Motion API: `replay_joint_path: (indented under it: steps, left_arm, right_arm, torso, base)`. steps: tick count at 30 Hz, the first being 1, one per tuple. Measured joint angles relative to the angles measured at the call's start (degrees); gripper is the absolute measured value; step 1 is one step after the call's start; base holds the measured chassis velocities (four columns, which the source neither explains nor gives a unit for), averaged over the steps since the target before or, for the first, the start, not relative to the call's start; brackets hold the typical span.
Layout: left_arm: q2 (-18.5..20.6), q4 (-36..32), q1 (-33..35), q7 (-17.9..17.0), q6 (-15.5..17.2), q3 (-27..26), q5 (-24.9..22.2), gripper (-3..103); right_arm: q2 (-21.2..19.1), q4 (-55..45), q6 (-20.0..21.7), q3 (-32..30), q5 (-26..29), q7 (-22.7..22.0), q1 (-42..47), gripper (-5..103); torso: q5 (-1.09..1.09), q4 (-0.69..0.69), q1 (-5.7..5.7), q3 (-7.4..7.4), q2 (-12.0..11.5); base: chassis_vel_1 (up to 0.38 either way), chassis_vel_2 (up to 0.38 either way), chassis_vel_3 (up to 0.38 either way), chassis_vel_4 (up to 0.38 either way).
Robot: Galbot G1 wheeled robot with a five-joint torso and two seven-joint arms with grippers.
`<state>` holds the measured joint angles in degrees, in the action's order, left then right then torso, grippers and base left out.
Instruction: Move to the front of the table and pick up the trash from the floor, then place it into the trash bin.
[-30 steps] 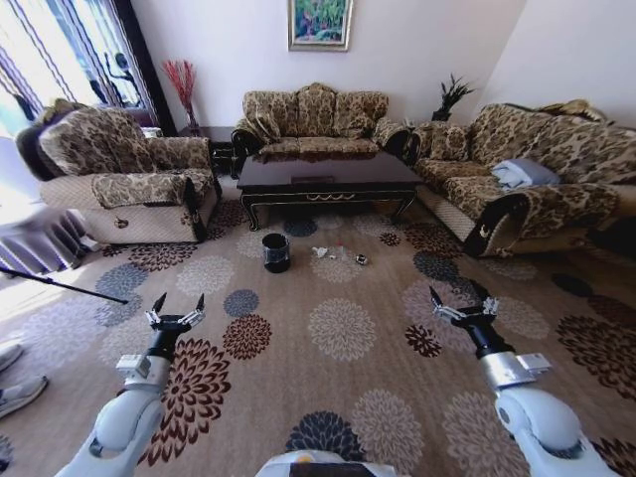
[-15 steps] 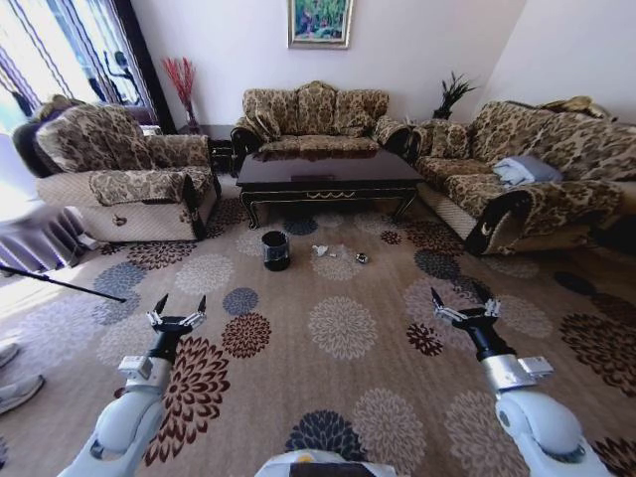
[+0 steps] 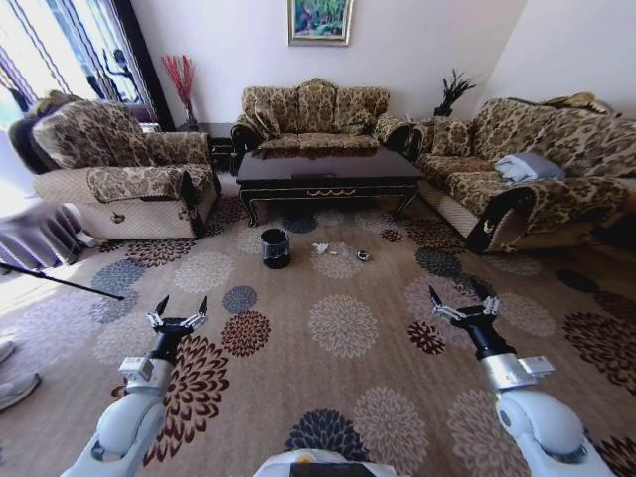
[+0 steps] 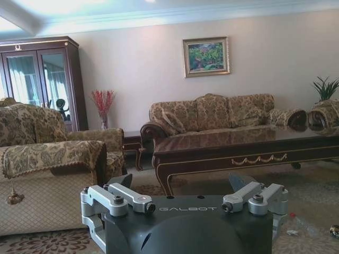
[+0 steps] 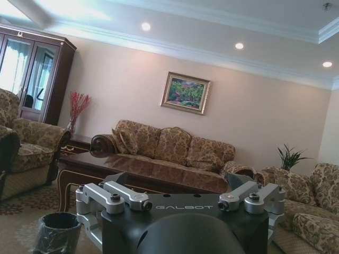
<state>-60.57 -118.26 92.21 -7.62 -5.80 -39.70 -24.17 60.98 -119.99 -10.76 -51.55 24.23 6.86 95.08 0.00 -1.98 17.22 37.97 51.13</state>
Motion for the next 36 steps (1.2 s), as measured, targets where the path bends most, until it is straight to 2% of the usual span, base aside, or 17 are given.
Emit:
replay_joint_path:
  steps: [4, 6, 10, 18, 27, 36]
  left_arm:
    - [0.0, 0.0, 0.1, 0.0, 0.0, 0.0, 0.0, 100]
    - [0.1, 0.0, 0.1, 0.0, 0.0, 0.0, -0.1, 100]
    - [0.1, 0.0, 0.2, 0.0, 0.0, -0.1, -0.2, 100]
    - [0.2, 0.1, 0.2, 0.0, 0.1, -0.1, -0.3, 100]
    - [0.3, 0.3, 0.0, 0.0, 0.2, 0.1, -0.3, 100]
    - [0.2, 0.5, 0.0, 0.0, 0.3, 0.7, -0.2, 100]
  right_arm:
    - [0.0, 0.2, -0.5, 0.0, 1.5, 2.3, -0.3, 100]
    - [0.0, 0.6, -0.8, -0.1, 4.1, 5.1, -0.6, 100]
    - [-0.2, 1.3, -1.2, -0.1, 4.4, 5.5, -1.0, 100]
    - [-0.2, 2.4, -1.5, -0.2, 3.7, 4.1, -1.0, 100]
    - [0.1, 3.1, -0.1, 0.2, 2.5, -2.0, -1.9, 100]
    - [0.2, 3.3, -0.1, 0.1, 2.2, -3.0, -1.6, 100]
  torso:
    - [0.00, 0.00, -0.33, -0.47, -0.8]
    - [0.00, 0.00, -0.70, -0.92, -1.6]
    - [0.00, 0.00, -1.04, -1.38, -2.4]
    - [0.00, 0.00, -1.99, -2.73, -4.7]
    - [0.00, 0.00, -3.06, -4.14, -7.2]
    - [0.00, 0.00, -4.02, -5.45, -9.4]
  base:
    - [0.000, 0.000, 0.000, 0.000]
    - [0.000, 0.000, 0.000, 0.000]
    - [0.000, 0.000, 0.000, 0.000]
    - [0.000, 0.000, 0.000, 0.000]
    - [0.000, 0.000, 0.000, 0.000]
    - [0.000, 0.000, 0.000, 0.000]
